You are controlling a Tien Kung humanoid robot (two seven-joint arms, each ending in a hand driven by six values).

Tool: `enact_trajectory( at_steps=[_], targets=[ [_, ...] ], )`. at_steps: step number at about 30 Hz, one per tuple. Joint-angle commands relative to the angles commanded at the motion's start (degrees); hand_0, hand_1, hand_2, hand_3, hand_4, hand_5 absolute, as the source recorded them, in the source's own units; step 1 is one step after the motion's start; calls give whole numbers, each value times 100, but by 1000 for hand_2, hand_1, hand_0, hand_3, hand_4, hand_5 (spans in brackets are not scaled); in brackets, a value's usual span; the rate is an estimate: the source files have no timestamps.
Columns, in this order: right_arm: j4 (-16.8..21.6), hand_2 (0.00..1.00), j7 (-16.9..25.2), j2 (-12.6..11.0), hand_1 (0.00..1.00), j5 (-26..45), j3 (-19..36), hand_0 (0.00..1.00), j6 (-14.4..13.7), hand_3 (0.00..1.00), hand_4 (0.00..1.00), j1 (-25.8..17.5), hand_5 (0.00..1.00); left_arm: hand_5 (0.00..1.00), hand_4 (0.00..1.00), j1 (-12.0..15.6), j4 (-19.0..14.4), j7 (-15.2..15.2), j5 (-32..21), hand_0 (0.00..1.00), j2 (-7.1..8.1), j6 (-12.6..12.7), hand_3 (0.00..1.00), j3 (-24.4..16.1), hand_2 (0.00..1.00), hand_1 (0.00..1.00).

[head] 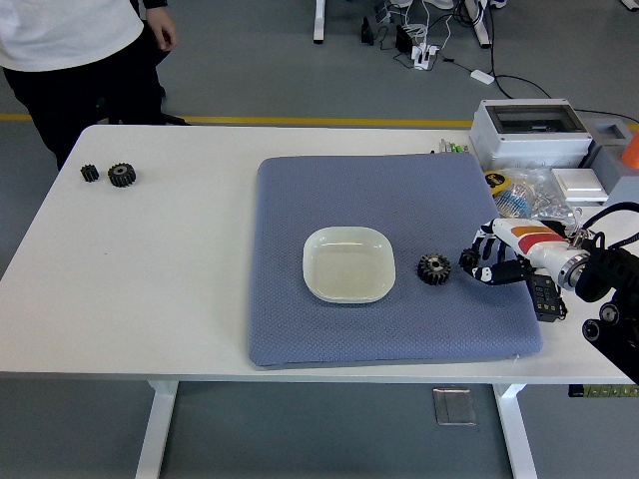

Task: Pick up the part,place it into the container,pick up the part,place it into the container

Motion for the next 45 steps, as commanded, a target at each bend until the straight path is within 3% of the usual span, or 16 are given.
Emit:
enact_trajectory(
  at_steps=[6, 13, 24, 26, 27, 32, 33, 38, 39, 45],
  targets=[
    [510, 467, -50, 141, 349, -42, 287, 124, -124, 483, 676, 80, 363, 574, 649, -11, 0, 4, 32, 617, 0, 0, 559, -28, 649, 590],
    [964, 469, -83, 439, 352, -28, -103, 125, -176, 485, 677, 261, 358, 576, 651, -9, 0, 0, 57, 615, 12, 13, 558, -64, 650, 587],
    [644, 490, -34, 1068, 366, 166, -1284, 132, -137, 487, 679, 964, 354, 576, 652, -69, 0, 14, 82, 610, 38, 16, 558, -47, 649, 575],
    [581, 490, -18, 1136, 366, 160, -1363, 132, -134, 487, 679, 1018, 354, 576, 652, -76, 0, 13, 82, 610, 45, 21, 558, -45, 649, 575],
    [536, 565, -4, 1173, 411, 162, -1392, 190, -135, 514, 698, 1041, 341, 573, 651, -76, 0, 13, 88, 606, 49, 24, 559, -54, 648, 569],
    [348, 565, -124, 1281, 411, 71, -1414, 190, 40, 514, 698, 1103, 341, 573, 651, -80, 0, 14, 95, 606, 61, 33, 559, -66, 648, 569],
    [311, 808, -101, 1286, 496, 71, -1414, 315, 50, 856, 909, 1107, 323, 572, 652, -82, 0, 14, 94, 603, 63, 34, 558, -64, 647, 565],
    [215, 808, -35, 1278, 496, 44, -1402, 315, 45, 856, 909, 1099, 323, 572, 652, -81, 0, 13, 100, 603, 61, 36, 558, -74, 647, 565],
    [196, 892, -27, 1278, 571, 57, -1389, 391, 40, 968, 968, 1095, 328, 572, 652, -82, 0, 16, 98, 599, 60, 35, 558, -68, 646, 565],
    [124, 899, 108, 1245, 564, 206, -1268, 376, 0, 989, 998, 1054, 335, 571, 651, -74, 0, 18, 67, 603, 56, 29, 558, -41, 647, 565]
  ],
)
